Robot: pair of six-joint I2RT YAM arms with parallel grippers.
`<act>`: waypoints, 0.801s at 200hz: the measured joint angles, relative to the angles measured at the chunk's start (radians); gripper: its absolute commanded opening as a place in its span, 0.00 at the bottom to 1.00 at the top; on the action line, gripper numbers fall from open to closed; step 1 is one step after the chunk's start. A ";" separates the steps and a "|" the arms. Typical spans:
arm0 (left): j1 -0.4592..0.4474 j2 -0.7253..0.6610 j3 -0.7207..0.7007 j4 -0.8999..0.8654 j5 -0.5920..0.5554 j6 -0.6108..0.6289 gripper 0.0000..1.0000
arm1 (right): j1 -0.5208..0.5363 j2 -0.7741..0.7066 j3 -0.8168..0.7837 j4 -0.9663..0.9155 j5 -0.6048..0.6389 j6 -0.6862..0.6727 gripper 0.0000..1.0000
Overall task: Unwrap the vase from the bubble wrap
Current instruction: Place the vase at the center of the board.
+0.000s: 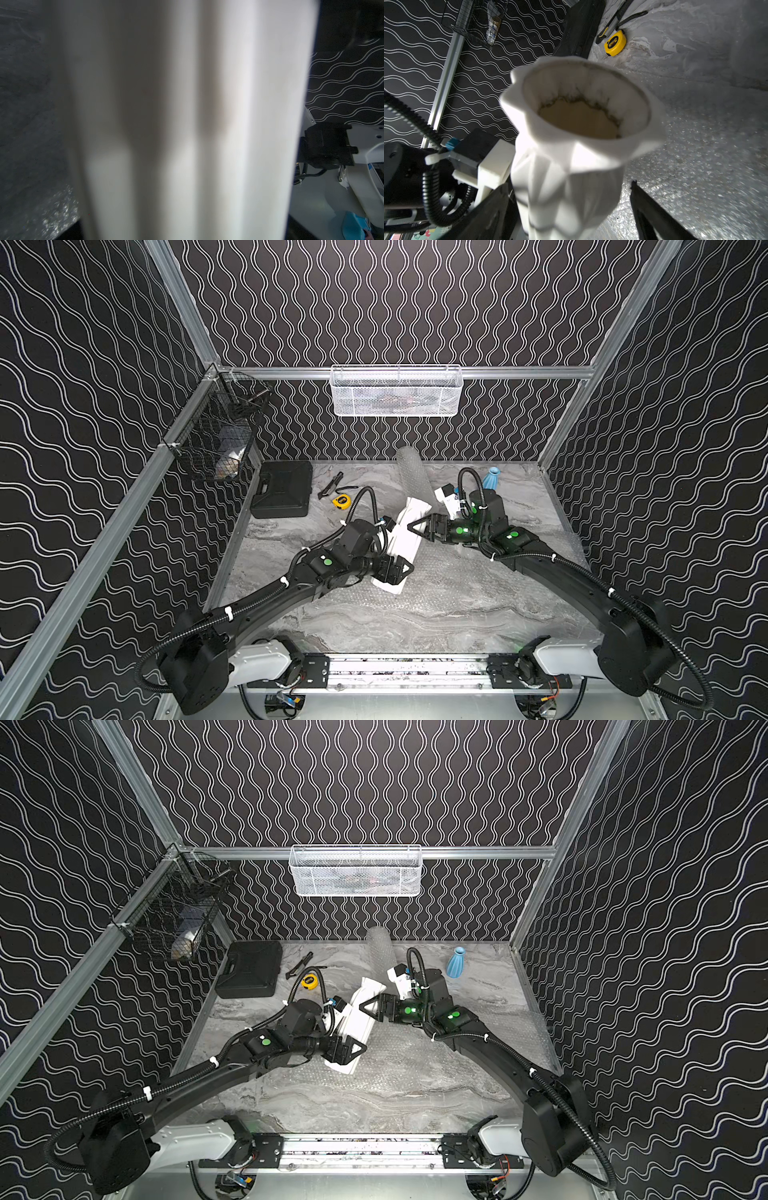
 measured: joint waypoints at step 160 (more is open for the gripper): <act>-0.018 -0.005 -0.003 0.024 0.057 0.003 0.73 | 0.000 0.034 0.008 0.024 -0.101 0.025 0.66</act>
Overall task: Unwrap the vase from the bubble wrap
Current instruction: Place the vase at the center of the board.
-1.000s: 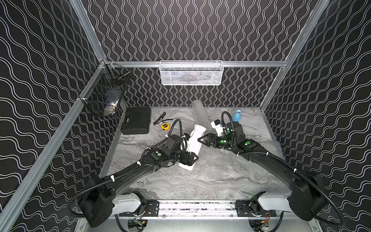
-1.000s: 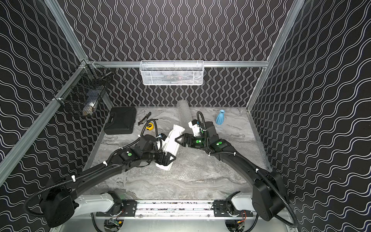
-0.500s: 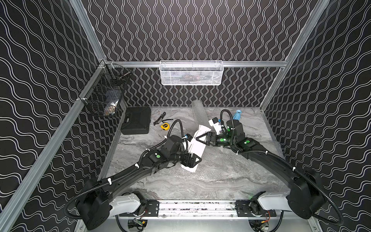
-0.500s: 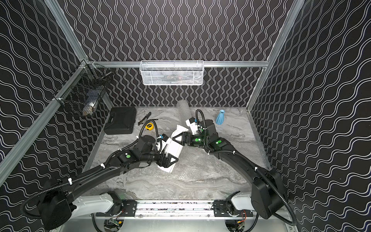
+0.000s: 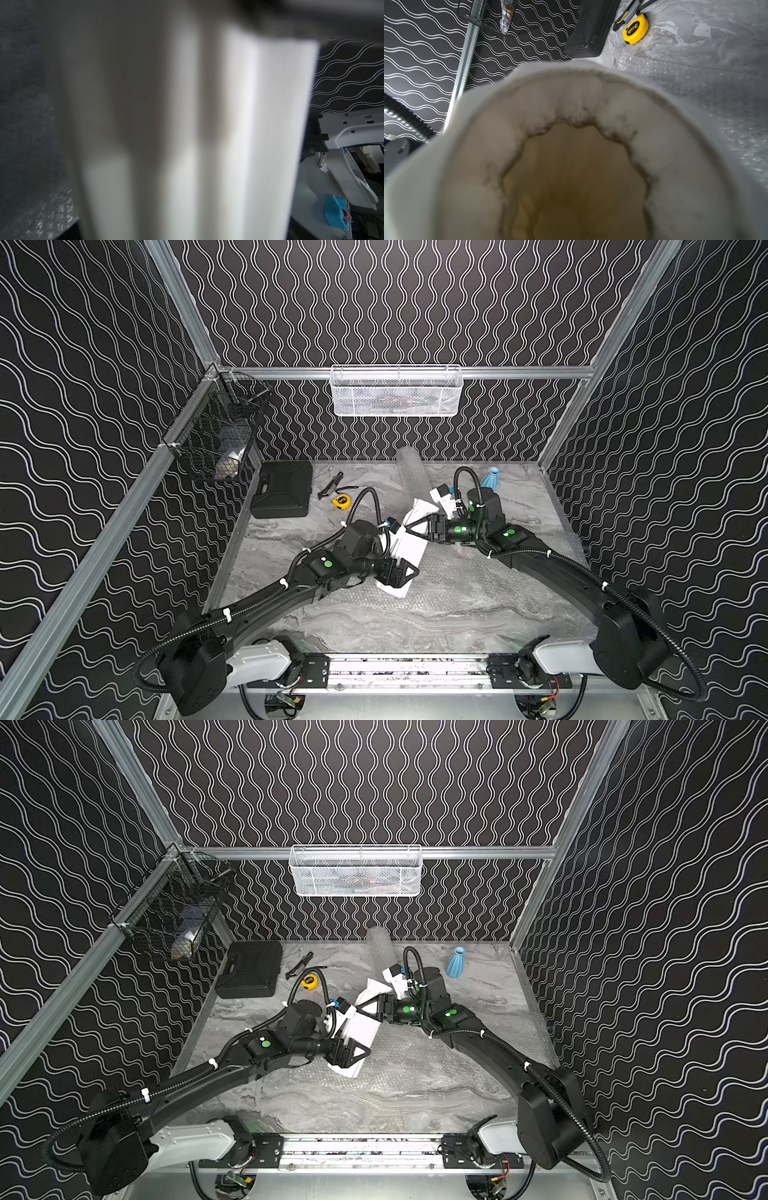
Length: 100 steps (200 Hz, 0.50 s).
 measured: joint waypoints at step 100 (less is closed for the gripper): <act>-0.001 -0.019 -0.002 0.022 -0.023 0.001 0.99 | -0.021 -0.042 -0.011 -0.024 0.053 -0.026 0.61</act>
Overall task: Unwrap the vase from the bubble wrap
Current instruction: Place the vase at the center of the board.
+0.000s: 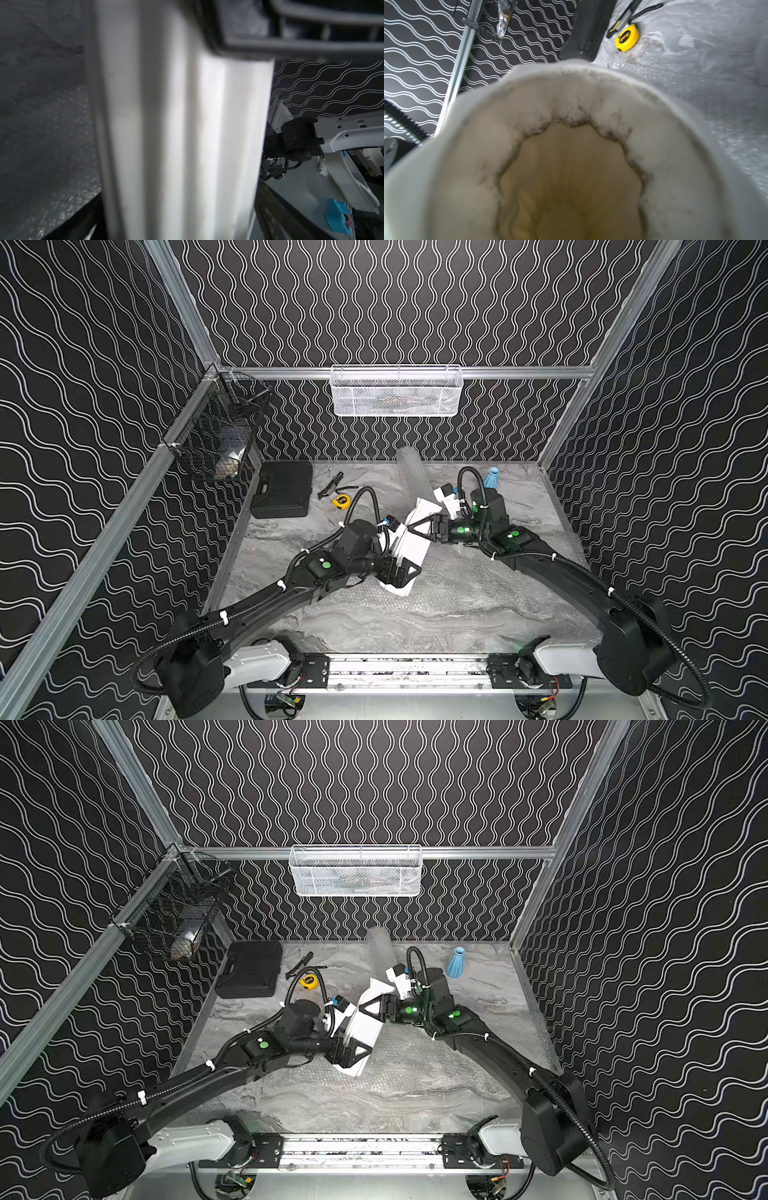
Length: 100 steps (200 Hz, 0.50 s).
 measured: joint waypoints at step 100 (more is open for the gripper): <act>0.000 -0.029 0.154 -0.271 -0.300 0.026 0.99 | -0.144 -0.043 0.045 -0.117 0.089 -0.101 0.60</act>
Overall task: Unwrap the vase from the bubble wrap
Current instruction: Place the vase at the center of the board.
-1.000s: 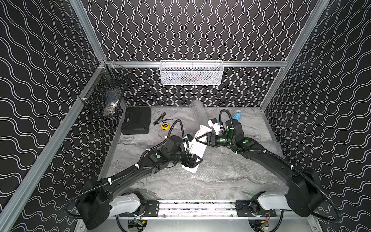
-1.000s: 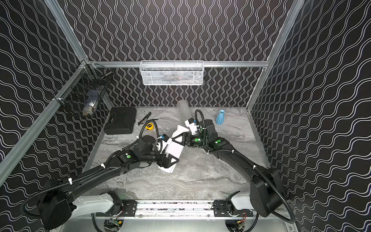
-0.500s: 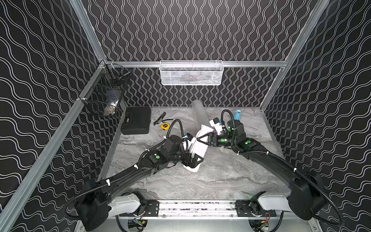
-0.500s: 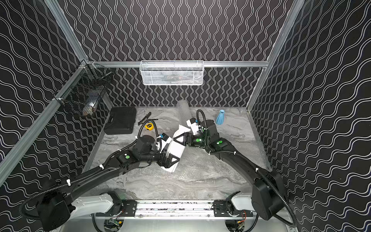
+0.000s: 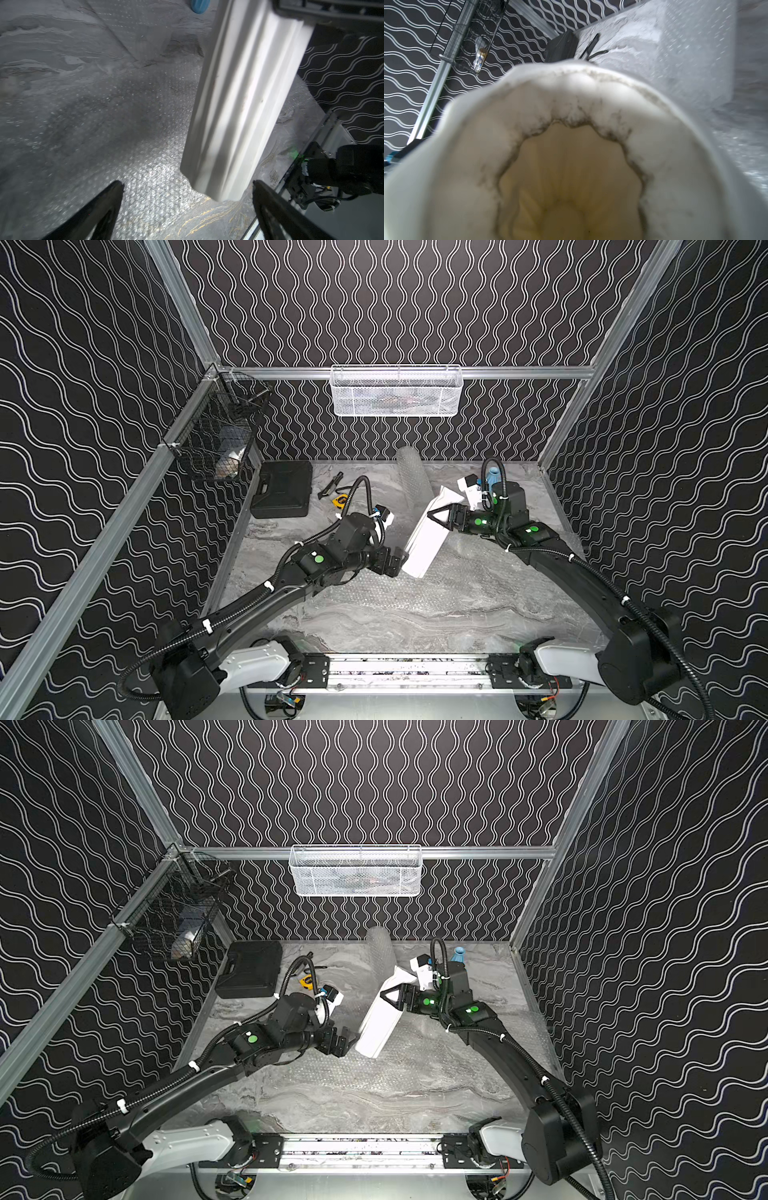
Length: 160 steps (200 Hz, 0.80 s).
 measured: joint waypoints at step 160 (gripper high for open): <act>0.008 -0.074 0.003 -0.195 -0.214 0.140 1.00 | -0.117 0.109 0.204 -0.104 0.320 -0.235 0.57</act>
